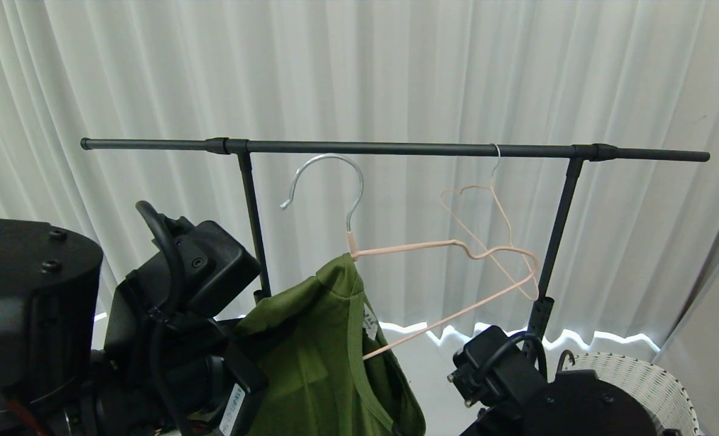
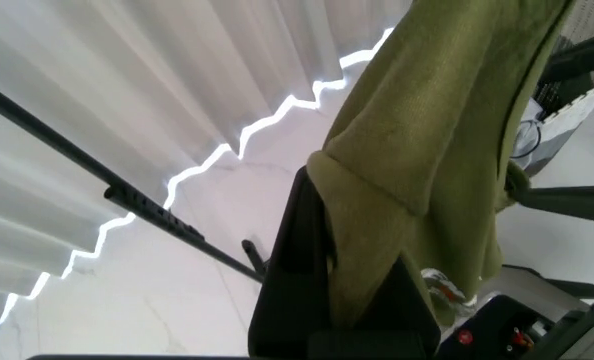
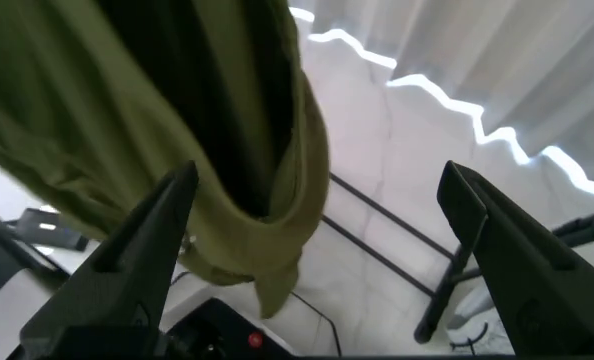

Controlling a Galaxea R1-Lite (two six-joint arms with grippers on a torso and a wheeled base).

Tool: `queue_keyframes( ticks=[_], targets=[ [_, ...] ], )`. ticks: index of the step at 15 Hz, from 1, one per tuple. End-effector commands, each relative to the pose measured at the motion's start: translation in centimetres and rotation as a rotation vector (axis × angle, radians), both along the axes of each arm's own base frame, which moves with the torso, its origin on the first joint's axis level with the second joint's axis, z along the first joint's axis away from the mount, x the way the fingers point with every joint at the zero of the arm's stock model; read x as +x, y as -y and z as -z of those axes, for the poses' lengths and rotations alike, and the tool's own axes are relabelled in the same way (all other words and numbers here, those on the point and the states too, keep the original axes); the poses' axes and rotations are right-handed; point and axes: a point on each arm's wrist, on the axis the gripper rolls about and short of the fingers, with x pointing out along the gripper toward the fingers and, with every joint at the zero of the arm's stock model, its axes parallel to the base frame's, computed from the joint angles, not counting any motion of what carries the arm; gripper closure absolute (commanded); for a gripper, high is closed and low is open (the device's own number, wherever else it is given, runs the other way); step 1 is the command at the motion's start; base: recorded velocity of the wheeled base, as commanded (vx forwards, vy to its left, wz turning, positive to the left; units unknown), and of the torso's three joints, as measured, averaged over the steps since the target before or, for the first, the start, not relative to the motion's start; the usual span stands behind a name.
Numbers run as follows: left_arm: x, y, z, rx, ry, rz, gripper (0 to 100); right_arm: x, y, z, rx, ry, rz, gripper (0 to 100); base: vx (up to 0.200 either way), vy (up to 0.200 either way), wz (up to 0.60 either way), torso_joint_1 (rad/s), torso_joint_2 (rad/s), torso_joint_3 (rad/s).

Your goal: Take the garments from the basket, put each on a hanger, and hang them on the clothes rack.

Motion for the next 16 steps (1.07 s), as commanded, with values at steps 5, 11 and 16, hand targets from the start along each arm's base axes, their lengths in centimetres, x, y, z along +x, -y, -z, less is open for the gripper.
queue_keyframes(
  ticks=[5,11,16],
  targets=[
    [0.0,0.0,-0.1,-0.002,0.002,0.000,100,1.6,-0.8,1.4,-0.025,-0.014,0.051,0,0.000,0.000,0.00,0.000,0.00,0.000],
    [0.0,0.0,-0.2,0.001,0.010,0.003,100,1.6,-0.8,1.6,-0.023,-0.016,0.057,0,0.000,0.000,0.00,0.000,0.00,0.000],
    [0.0,0.0,-0.1,0.006,0.007,0.003,100,1.7,-1.0,0.8,0.051,0.013,0.053,0,0.000,0.000,0.00,0.000,0.00,0.000]
  ],
)
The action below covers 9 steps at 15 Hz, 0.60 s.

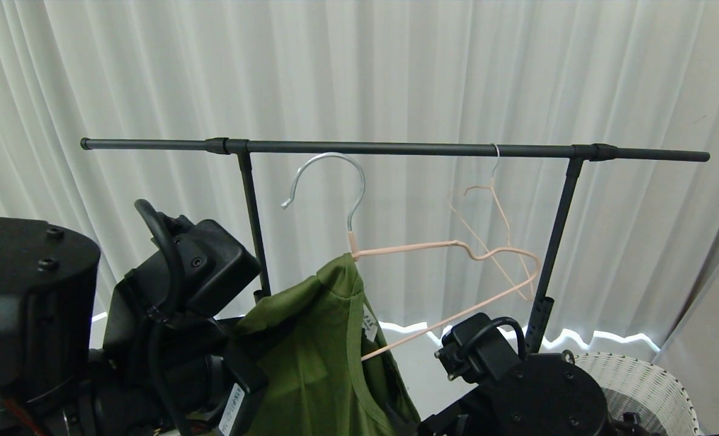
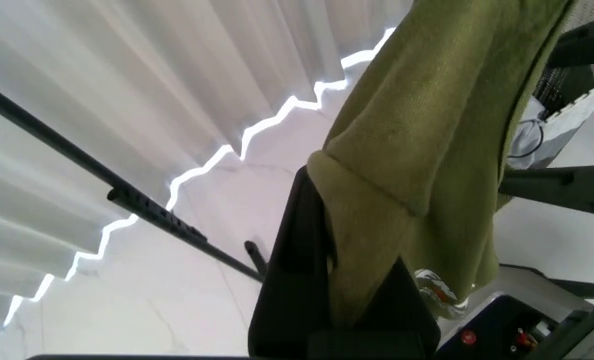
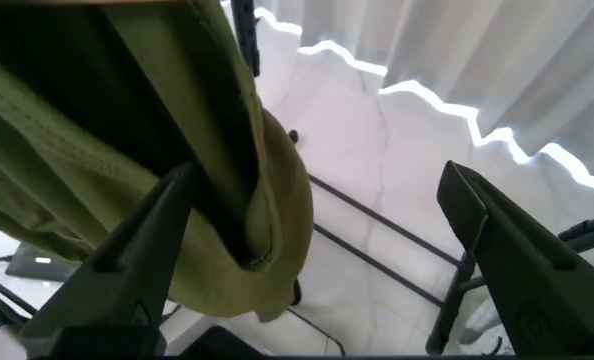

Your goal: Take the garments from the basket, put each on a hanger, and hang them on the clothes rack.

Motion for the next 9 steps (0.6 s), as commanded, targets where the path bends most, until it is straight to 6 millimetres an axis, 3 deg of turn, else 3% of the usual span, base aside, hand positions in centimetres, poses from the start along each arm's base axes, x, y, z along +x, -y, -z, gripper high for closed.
queue_keyframes(
  ticks=[1,5,6,9],
  targets=[
    [0.0,0.0,0.0,-0.001,0.002,0.000,100,0.0,0.2,0.3,-0.013,-0.005,0.001,0,0.000,0.000,0.00,0.000,0.00,0.000],
    [0.0,0.0,-0.1,-0.005,0.005,0.000,100,-0.2,1.7,2.8,-0.112,-0.043,0.027,0,0.000,0.000,0.00,0.000,0.00,0.000],
    [0.0,0.0,-0.1,-0.005,0.003,-0.001,100,-0.3,1.9,3.0,-0.118,-0.044,0.028,100,0.000,0.000,0.00,0.000,0.00,0.000],
    [0.0,-0.1,0.4,0.016,-0.008,-0.004,100,0.5,2.7,3.0,-0.137,-0.025,0.095,100,0.000,0.000,0.00,0.000,0.00,0.000]
  ],
)
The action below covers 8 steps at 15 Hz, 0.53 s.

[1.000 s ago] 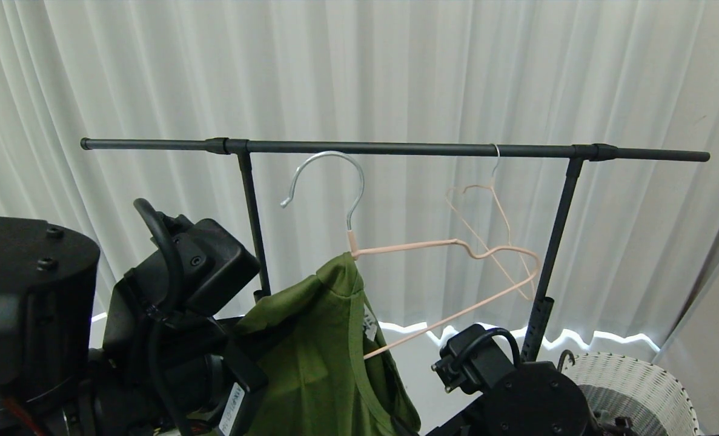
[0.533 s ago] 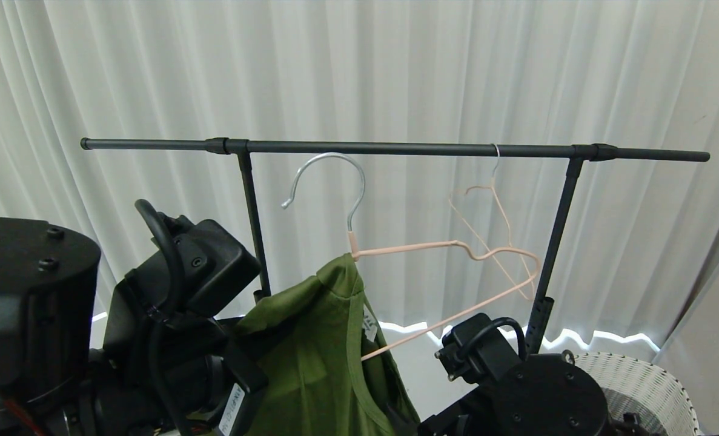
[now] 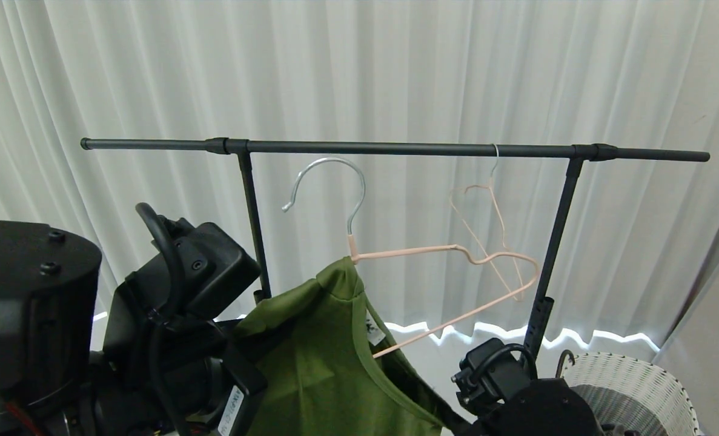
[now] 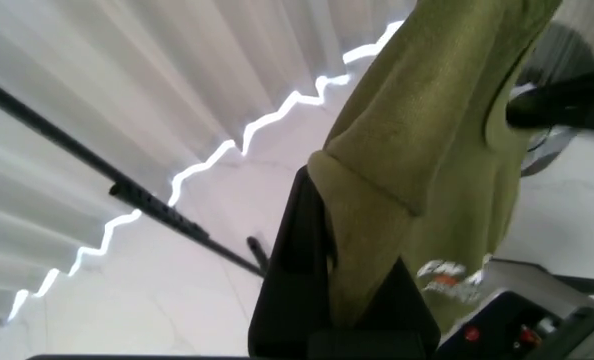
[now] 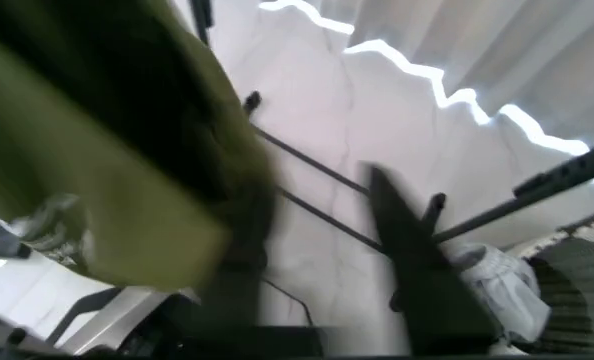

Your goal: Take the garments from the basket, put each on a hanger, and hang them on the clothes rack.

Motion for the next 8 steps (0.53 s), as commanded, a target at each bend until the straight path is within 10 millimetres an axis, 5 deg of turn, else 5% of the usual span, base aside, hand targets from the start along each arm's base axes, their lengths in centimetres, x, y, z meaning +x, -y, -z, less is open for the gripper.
queue_keyframes(
  ticks=[1,5,8],
  targets=[
    [0.0,-0.1,0.6,0.028,-0.006,-0.012,100,1.0,1.3,0.4,-0.033,0.005,0.071,100,0.000,0.000,0.00,0.000,0.00,0.000],
    [-0.3,-0.7,2.0,0.116,0.007,-0.081,100,4.7,4.6,-0.1,-0.060,0.030,0.237,100,0.000,0.000,0.00,0.000,0.00,0.000],
    [-0.7,-1.2,3.2,0.187,0.001,-0.060,100,5.5,5.7,-1.4,-0.024,0.063,0.285,100,0.000,0.000,0.00,0.000,0.00,0.000]
  ],
)
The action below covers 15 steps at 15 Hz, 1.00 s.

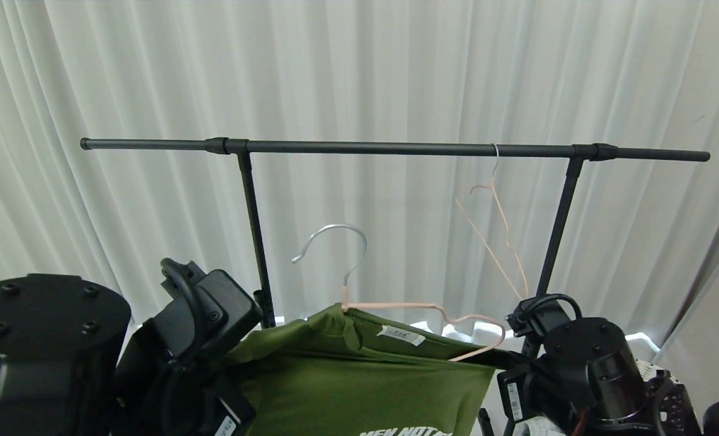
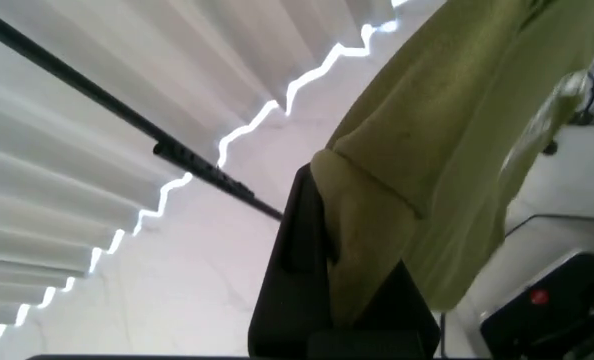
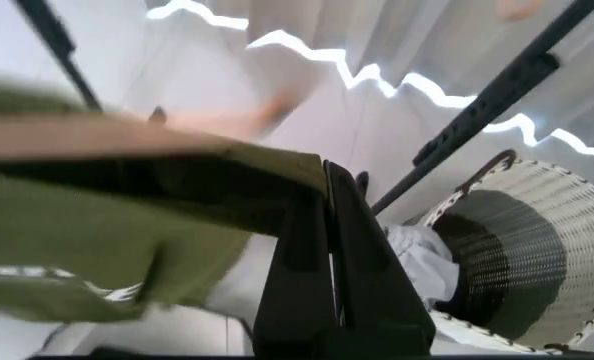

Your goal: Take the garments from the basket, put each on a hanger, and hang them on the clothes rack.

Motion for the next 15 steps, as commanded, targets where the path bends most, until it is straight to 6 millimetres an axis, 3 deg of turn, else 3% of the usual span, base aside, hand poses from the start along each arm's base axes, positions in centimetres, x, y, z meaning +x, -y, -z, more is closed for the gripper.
queue_keyframes(
  ticks=[1,6,9,12,13,15],
  targets=[
    [-0.3,-0.4,0.9,0.038,-0.016,0.006,100,0.0,0.9,-1.4,0.041,0.036,0.023,100,0.000,0.000,0.00,0.000,0.00,0.000],
    [-0.2,-0.6,2.3,0.124,-0.014,-0.075,100,-1.2,1.7,-3.9,0.069,0.109,-0.054,100,0.000,0.000,0.00,0.000,0.00,0.000],
    [0.1,-0.6,2.3,0.132,-0.009,-0.107,100,-3.6,2.1,-5.8,0.075,0.141,-0.260,100,0.000,0.000,0.00,0.000,0.00,0.000],
    [0.2,-0.4,1.7,0.081,-0.006,-0.114,100,-5.5,1.8,-6.0,0.050,0.131,-0.358,100,0.000,0.000,0.00,0.000,0.00,0.000],
    [0.2,-0.3,1.5,0.062,-0.006,-0.113,100,-5.7,1.7,-5.9,0.043,0.128,-0.371,0,0.000,0.000,0.00,0.000,0.00,0.000],
    [0.2,-0.2,1.1,0.016,0.003,-0.090,100,-5.9,1.5,-6.0,0.040,0.133,-0.390,0,0.000,0.000,0.00,0.000,0.00,0.000]
  ],
)
